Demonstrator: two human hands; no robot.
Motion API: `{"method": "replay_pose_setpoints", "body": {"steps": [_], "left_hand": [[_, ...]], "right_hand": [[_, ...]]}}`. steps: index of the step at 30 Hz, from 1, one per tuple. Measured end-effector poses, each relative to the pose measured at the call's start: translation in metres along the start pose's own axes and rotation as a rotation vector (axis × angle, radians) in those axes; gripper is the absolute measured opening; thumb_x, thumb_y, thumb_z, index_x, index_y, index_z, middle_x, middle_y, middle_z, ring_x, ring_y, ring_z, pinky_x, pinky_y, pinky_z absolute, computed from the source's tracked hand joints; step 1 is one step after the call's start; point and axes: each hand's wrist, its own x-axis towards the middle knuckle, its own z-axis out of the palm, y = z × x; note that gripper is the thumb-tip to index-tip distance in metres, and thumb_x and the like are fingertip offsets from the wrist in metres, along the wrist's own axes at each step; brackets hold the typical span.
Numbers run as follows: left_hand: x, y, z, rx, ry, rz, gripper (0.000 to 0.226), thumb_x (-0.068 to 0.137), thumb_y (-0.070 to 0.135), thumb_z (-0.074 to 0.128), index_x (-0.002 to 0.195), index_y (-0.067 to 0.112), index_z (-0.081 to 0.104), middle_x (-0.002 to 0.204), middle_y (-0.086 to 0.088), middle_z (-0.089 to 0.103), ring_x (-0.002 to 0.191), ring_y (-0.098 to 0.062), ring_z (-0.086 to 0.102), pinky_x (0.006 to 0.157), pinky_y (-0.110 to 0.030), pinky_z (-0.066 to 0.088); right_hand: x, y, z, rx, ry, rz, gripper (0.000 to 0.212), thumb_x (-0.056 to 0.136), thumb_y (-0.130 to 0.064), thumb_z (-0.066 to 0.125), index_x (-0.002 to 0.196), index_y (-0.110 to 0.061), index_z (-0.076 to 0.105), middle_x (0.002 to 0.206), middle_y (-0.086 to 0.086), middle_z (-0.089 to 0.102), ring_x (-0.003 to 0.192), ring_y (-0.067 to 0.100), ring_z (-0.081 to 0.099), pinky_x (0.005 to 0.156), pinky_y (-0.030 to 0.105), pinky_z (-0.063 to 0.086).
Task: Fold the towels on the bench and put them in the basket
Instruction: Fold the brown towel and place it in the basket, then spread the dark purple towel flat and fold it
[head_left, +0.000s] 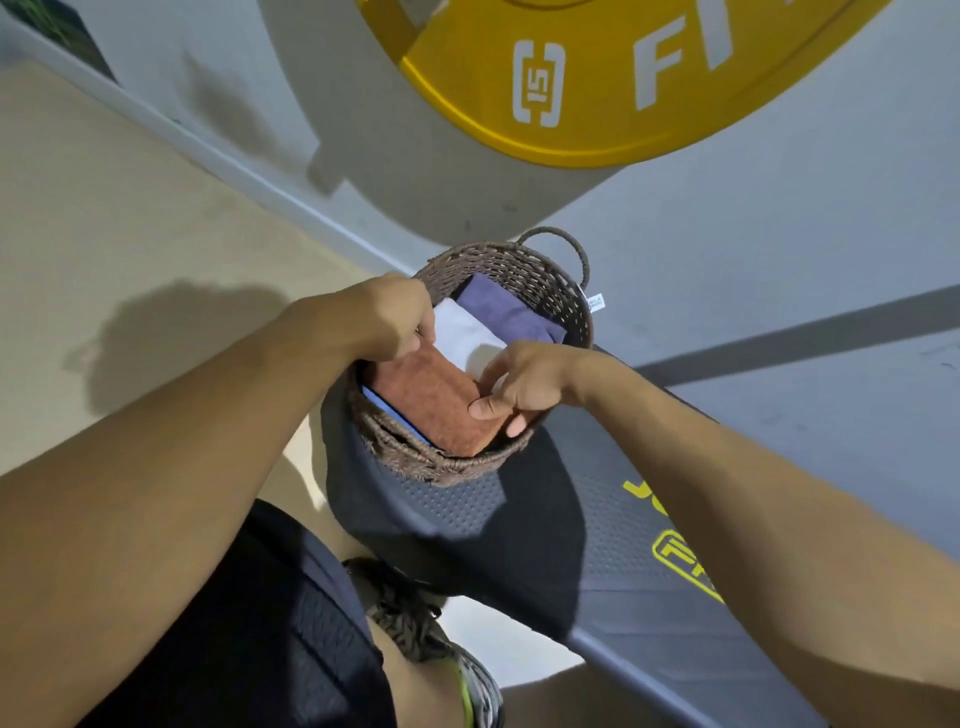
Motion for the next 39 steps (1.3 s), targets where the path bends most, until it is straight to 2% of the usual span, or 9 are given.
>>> {"method": "replay_pose_setpoints", "body": {"steps": [4, 7, 11, 14, 18, 23, 30, 36, 39], "left_hand": [[0.000, -0.002, 0.006, -0.012, 0.027, -0.056, 0.027, 0.089, 0.009, 0.064, 0.113, 0.017, 0.073, 0.126, -0.009, 0.063, 0.115, -0.026, 0.058, 0.099, -0.025, 0.043], [0.001, -0.003, 0.014, -0.014, 0.037, -0.100, 0.028, 0.090, 0.009, 0.065, 0.115, 0.018, 0.072, 0.129, -0.015, 0.058, 0.113, -0.032, 0.059, 0.102, -0.035, 0.045], [0.000, -0.006, 0.015, -0.035, 0.053, -0.082, 0.029, 0.086, 0.008, 0.069, 0.114, 0.013, 0.071, 0.123, -0.011, 0.064, 0.112, -0.026, 0.059, 0.093, -0.026, 0.042], [0.000, 0.010, 0.005, 0.022, 0.140, 0.047, 0.034, 0.080, 0.011, 0.075, 0.114, 0.011, 0.070, 0.117, -0.009, 0.066, 0.110, -0.026, 0.058, 0.091, -0.024, 0.039], [0.000, 0.071, 0.006, -0.237, 0.184, 0.214, 0.020, 0.078, 0.015, 0.078, 0.098, 0.017, 0.074, 0.078, 0.006, 0.069, 0.068, 0.002, 0.060, 0.067, -0.006, 0.041], [-0.020, 0.161, 0.057, -0.235, -0.103, 0.340, 0.004, 0.087, 0.019, 0.070, 0.084, 0.021, 0.072, 0.059, 0.014, 0.062, 0.053, 0.003, 0.051, 0.058, -0.010, 0.042], [-0.052, 0.314, 0.162, -0.073, -0.328, 0.518, 0.013, 0.092, 0.027, 0.061, 0.086, 0.019, 0.070, 0.055, 0.020, 0.055, 0.052, 0.005, 0.049, 0.057, -0.011, 0.037], [-0.058, 0.430, 0.276, -0.203, -0.339, 0.536, 0.019, 0.095, 0.013, 0.053, 0.108, 0.012, 0.066, 0.088, 0.004, 0.063, 0.074, -0.011, 0.056, 0.073, -0.024, 0.042], [-0.056, 0.459, 0.324, -0.195, -0.270, 0.513, 0.036, 0.097, 0.019, 0.055, 0.133, 0.014, 0.052, 0.122, -0.007, 0.053, 0.107, -0.023, 0.054, 0.095, -0.028, 0.039]], "right_hand": [[-0.007, -0.001, -0.006, -0.373, 0.241, -0.079, 0.051, 0.075, -0.039, 0.084, 0.114, -0.010, 0.069, 0.111, 0.007, 0.071, 0.096, 0.023, 0.068, 0.089, 0.034, 0.055], [-0.016, 0.007, -0.004, -0.265, 0.368, -0.147, 0.038, 0.072, -0.029, 0.088, 0.101, -0.011, 0.072, 0.101, 0.007, 0.073, 0.093, 0.023, 0.067, 0.084, 0.031, 0.054], [-0.021, 0.016, 0.012, -0.273, 0.362, -0.241, 0.023, 0.081, -0.021, 0.081, 0.100, -0.009, 0.075, 0.099, 0.007, 0.075, 0.092, 0.021, 0.068, 0.087, 0.030, 0.052], [-0.040, 0.026, 0.013, -0.249, 0.593, -0.334, 0.017, 0.087, -0.023, 0.072, 0.100, -0.012, 0.073, 0.096, 0.003, 0.074, 0.090, 0.021, 0.066, 0.082, 0.029, 0.049], [-0.105, 0.076, 0.009, 0.018, 0.867, -0.421, 0.005, 0.088, -0.025, 0.069, 0.086, -0.021, 0.068, 0.076, -0.010, 0.070, 0.070, 0.009, 0.064, 0.069, 0.021, 0.046], [-0.202, 0.210, 0.007, -0.048, 0.559, -0.173, 0.014, 0.090, -0.027, 0.072, 0.101, -0.019, 0.069, 0.088, -0.008, 0.074, 0.076, 0.008, 0.069, 0.073, 0.020, 0.051], [-0.301, 0.387, 0.024, -0.152, 0.626, 0.262, 0.022, 0.092, -0.033, 0.064, 0.094, -0.012, 0.068, 0.084, 0.000, 0.071, 0.077, 0.023, 0.063, 0.071, 0.029, 0.046], [-0.339, 0.478, 0.053, -0.102, 0.678, 0.533, 0.033, 0.086, -0.042, 0.070, 0.082, -0.010, 0.066, 0.080, 0.006, 0.067, 0.066, 0.019, 0.053, 0.056, 0.033, 0.036], [-0.340, 0.497, 0.053, 0.109, 0.787, 0.526, 0.033, 0.076, -0.042, 0.080, 0.098, -0.023, 0.065, 0.094, -0.001, 0.064, 0.088, 0.020, 0.057, 0.068, 0.029, 0.038]]}}
